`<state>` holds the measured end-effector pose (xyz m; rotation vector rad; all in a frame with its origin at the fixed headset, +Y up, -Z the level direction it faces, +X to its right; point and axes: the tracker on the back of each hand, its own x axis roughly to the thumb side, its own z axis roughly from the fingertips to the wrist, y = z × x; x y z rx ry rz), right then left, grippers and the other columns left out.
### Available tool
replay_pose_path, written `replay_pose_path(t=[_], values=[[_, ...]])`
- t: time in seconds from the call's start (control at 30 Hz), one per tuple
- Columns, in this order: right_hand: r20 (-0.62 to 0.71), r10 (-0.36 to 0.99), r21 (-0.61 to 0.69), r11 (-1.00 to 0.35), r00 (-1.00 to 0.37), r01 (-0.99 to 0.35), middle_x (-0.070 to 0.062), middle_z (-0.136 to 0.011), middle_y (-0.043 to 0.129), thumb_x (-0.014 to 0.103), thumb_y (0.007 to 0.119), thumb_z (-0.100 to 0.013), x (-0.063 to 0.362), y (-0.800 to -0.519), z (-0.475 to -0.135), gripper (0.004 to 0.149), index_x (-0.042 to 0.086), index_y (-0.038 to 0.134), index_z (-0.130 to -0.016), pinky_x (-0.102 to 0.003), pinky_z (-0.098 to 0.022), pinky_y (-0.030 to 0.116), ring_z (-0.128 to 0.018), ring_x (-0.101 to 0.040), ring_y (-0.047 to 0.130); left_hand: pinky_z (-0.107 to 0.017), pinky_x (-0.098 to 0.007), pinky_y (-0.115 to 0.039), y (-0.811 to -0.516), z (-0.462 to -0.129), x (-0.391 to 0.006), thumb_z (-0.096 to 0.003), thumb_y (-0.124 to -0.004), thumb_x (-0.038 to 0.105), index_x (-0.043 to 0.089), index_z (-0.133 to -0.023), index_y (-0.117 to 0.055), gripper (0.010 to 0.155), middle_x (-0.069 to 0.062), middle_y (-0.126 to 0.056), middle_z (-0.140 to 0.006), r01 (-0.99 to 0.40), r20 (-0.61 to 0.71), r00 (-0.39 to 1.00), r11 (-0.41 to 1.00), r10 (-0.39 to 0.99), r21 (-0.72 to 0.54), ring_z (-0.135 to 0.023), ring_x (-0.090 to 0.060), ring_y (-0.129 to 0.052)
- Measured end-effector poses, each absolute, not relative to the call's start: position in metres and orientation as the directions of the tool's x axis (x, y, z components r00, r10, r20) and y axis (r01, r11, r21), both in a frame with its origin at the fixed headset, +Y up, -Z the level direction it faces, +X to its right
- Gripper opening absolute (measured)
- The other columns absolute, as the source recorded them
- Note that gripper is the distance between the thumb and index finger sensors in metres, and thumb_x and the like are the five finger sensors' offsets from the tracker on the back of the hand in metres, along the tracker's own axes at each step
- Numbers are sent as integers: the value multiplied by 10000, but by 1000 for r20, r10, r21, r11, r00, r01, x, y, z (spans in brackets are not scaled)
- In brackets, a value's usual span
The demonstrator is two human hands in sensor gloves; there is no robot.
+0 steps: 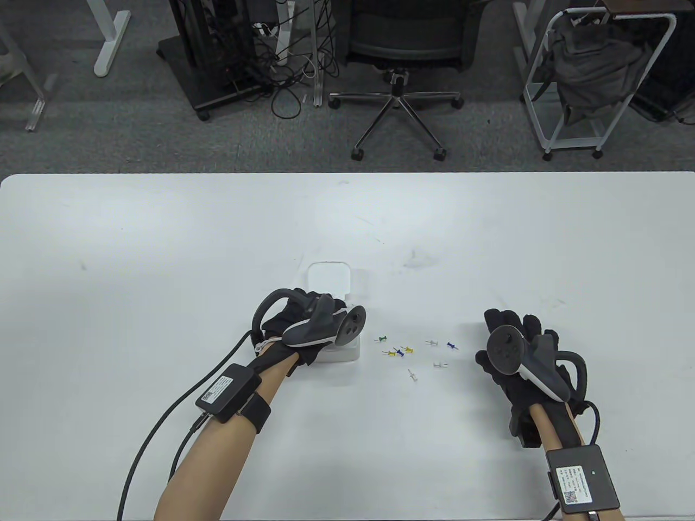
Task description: Press to open box and store push pins
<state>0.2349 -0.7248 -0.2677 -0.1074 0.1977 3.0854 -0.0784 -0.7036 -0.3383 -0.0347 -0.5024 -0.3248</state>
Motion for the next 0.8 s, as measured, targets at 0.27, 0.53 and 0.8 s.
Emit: replay_pose_path(t=[0.27,0.53,0.8], values=[[-70,40,127,-991,-997,-49,-102,-1204,439,509,636,-440,234,-725,-268,737,247,332,-1058,-710,-726,386,-1072,-494,426,-719,-439,-820,-700,-338,-84,-447,-765,491,354,-912,-784,485,116,-930,-891,323,466,825,943,-320,76,-654,-93,-1035],[-62,55,125,-990,-997,-62,-101,-1204,437,511,634,-440,234,-723,-266,737,251,327,-1057,-709,-726,386,-1073,-491,424,-726,-454,-803,-685,-328,-116,-462,-721,519,338,-963,-738,532,91,-880,-955,285,405,864,953,-300,100,-727,-121,-1009],[-59,58,126,-990,-997,-65,-103,-1203,436,510,633,-440,234,-723,-266,734,254,327,-1056,-709,-724,387,-1071,-493,425,-729,-462,-798,-684,-313,-163,-469,-706,521,328,-973,-735,540,75,-873,-968,245,328,909,966,-258,84,-742,-136,-1007]])
